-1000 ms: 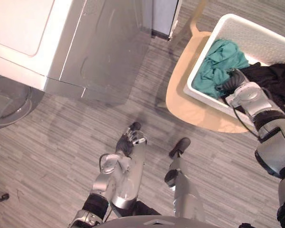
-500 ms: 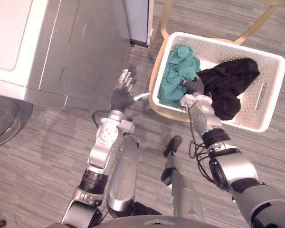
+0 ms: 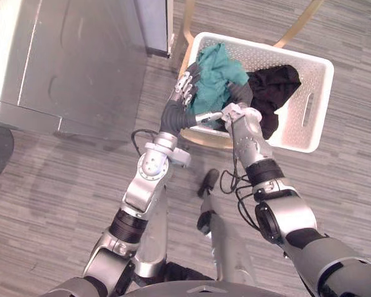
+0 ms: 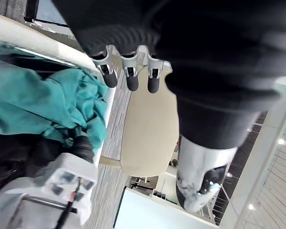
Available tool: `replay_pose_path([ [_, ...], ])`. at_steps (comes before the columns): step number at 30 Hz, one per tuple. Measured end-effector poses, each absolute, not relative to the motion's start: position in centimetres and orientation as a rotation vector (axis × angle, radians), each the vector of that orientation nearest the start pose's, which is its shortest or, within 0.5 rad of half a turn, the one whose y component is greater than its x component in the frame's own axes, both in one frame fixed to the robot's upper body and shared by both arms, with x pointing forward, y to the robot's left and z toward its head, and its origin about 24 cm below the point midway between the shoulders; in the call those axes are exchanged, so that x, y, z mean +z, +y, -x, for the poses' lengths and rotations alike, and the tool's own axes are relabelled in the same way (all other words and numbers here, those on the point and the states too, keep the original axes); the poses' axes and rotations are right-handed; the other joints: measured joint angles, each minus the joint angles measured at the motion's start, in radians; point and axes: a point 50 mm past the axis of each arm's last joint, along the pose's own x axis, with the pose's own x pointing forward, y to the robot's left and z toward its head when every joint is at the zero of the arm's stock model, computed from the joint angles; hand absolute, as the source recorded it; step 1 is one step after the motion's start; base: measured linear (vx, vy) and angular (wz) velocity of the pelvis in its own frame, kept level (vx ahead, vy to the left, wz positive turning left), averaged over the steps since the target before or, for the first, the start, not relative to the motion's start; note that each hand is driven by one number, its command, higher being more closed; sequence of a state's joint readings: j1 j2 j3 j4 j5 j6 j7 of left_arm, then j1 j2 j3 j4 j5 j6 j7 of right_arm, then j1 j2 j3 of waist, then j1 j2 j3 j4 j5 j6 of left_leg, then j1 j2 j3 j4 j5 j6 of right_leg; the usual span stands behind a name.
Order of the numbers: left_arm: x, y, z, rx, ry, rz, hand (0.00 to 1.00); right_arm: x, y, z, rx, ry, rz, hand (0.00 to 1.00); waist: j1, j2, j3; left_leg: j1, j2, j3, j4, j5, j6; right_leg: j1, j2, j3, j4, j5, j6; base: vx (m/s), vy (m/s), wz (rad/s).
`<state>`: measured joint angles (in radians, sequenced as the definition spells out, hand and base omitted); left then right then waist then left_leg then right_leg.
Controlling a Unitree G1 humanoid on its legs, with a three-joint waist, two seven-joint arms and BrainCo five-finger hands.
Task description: Pick up the laundry basket with both hands and put the clothes into the washing machine.
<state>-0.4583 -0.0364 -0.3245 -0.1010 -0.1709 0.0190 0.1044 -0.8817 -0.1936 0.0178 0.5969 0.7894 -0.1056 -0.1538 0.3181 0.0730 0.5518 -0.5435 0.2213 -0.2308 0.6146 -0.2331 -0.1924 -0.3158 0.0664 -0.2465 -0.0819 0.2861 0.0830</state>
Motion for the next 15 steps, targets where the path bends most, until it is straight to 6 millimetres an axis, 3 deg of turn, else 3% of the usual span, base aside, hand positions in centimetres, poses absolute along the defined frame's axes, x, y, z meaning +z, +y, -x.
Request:
replay_pose_path([
  [4, 18.2, 3.4, -28.8, -0.399, -0.472, 0.171, 0.0, 21.7, -13.3, -38.1, 0.067, -0.38, -0.685, 1.0, -0.027, -0.005, 0.003, 0.003, 0.003, 0.002, -0.008, 0.002, -0.003, -0.001, 0.001, -0.001, 0.0, 0.001, 0.0, 0.0, 0.0, 0.0],
  [7, 18.2, 3.5, -28.8, -0.393, -0.472, 0.173, 0.0, 22.0, -12.7, -37.4, 0.09, -0.416, -0.716, 1.0, -0.05, -0.021, 0.006, 0.004, 0.004, 0.005, -0.009, 0.002, -0.003, -0.001, 0.001, 0.001, 0.0, 0.006, -0.008, 0.0, 0.0, 0.0],
  [12, 18.0, 3.8, -28.9, -0.381, -0.465, 0.173, 0.0, 20.0, -13.7, -37.5, 0.05, -0.364, -0.647, 1.0, -0.062, -0.046, 0.007, 0.011, 0.006, 0.011, -0.012, 0.002, -0.003, 0.0, 0.001, 0.013, 0.0, 0.008, -0.01, 0.0, 0.012, -0.02],
  [15, 17.2, 4.6, -28.8, -0.361, -0.444, 0.163, 0.0, 16.6, -14.8, -38.7, 0.057, -0.207, -0.321, 1.0, -0.071, -0.056, 0.007, 0.018, 0.006, 0.017, -0.011, 0.002, -0.003, 0.003, 0.001, 0.015, 0.0, 0.008, -0.01, -0.01, 0.02, -0.06],
])
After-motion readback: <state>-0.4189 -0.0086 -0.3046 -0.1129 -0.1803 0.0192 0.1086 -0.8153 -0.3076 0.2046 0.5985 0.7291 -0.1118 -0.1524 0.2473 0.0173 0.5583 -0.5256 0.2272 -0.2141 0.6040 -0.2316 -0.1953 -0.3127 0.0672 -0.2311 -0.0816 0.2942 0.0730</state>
